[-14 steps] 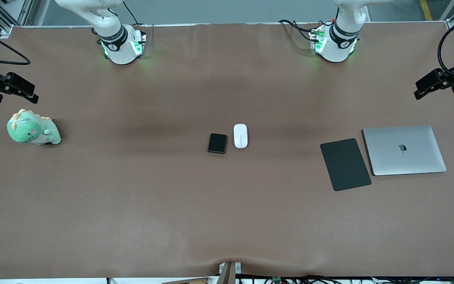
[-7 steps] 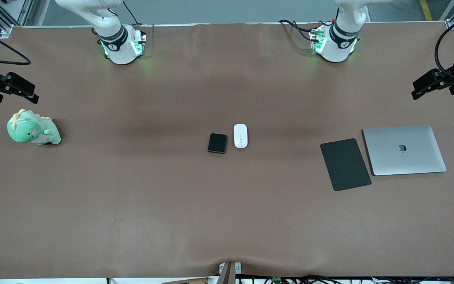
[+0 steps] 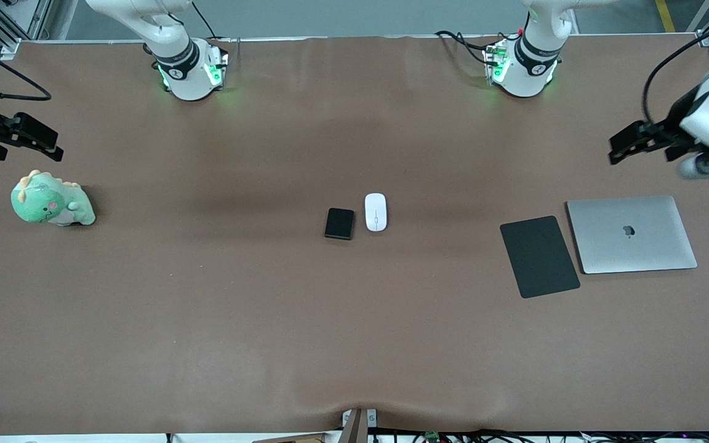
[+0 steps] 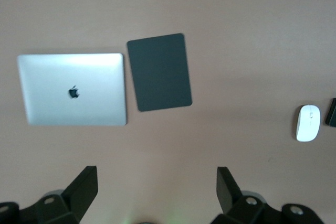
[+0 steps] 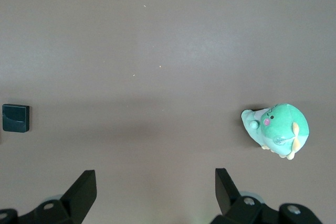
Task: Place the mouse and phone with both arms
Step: 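Reach the left gripper to the white mouse while the right gripper rises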
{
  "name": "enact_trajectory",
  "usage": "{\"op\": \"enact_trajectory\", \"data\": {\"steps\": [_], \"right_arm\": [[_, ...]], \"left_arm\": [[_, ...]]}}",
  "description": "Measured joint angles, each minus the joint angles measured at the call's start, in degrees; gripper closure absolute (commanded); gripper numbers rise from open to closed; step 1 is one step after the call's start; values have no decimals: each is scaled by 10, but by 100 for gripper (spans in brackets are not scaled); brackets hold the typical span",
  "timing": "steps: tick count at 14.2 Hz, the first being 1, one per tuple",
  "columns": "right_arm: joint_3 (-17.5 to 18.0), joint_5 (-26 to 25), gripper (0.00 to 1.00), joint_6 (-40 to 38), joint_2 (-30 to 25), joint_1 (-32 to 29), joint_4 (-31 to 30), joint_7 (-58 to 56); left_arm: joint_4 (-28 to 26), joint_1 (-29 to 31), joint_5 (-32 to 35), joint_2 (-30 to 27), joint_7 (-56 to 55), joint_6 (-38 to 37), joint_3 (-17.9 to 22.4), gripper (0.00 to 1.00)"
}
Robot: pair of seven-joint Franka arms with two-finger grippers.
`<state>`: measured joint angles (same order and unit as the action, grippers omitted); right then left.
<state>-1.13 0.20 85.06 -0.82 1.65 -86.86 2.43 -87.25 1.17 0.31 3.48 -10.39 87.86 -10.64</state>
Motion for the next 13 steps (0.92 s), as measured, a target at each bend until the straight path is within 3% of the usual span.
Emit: {"op": "enact_trajectory", "data": {"steps": [5, 13], "right_arm": [[2, 2, 0, 2, 7, 23, 0, 0], [2, 2, 0, 19, 17, 77, 0, 27]], "left_arm": [[-67, -71, 0, 57, -74, 132, -29, 0], [-77, -247, 27, 205, -326, 305, -33, 0]]}}
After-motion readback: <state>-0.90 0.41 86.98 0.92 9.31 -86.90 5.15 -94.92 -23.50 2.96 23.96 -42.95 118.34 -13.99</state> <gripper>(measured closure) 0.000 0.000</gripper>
